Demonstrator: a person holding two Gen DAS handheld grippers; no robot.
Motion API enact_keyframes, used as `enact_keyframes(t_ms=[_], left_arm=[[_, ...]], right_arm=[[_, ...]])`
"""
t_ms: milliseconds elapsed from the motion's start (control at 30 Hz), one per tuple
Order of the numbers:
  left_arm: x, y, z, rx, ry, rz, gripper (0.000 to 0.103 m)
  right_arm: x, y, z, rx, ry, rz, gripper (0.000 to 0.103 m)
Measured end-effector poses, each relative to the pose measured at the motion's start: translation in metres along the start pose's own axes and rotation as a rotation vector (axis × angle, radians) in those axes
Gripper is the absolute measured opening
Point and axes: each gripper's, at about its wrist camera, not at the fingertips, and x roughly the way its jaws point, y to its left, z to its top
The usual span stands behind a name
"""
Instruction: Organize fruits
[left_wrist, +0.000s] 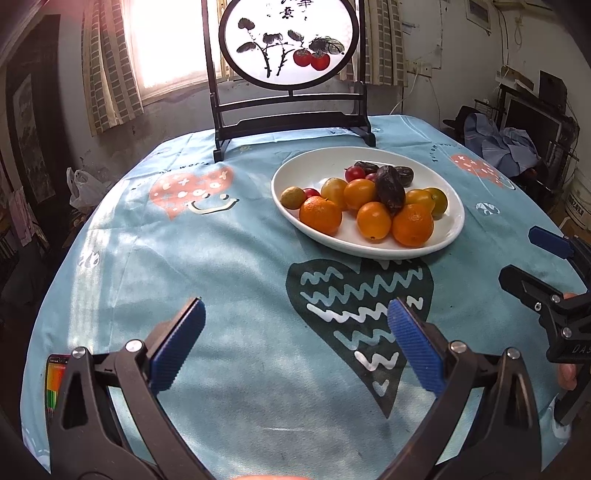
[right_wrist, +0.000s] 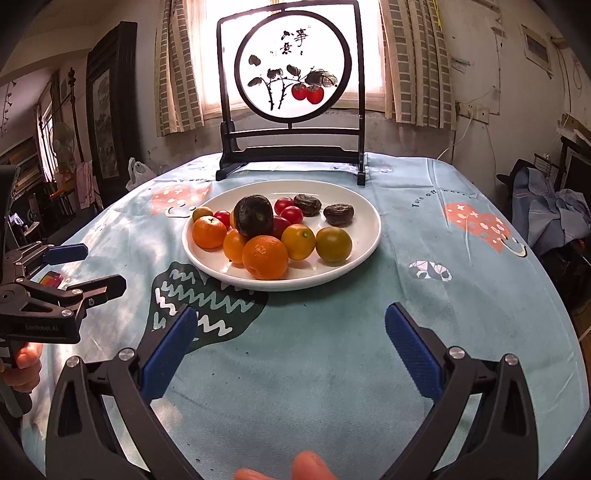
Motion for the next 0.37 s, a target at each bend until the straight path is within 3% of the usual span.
enact_keyframes(t_ms=[367], left_arm=[[0.0014, -0.0018, -0.0003, 0.008, -0.003, 0.011, 0.101]], right_arm=[[0.0015, 0.0022, -0.0014, -0.008, 0.01, 0.008, 0.102]])
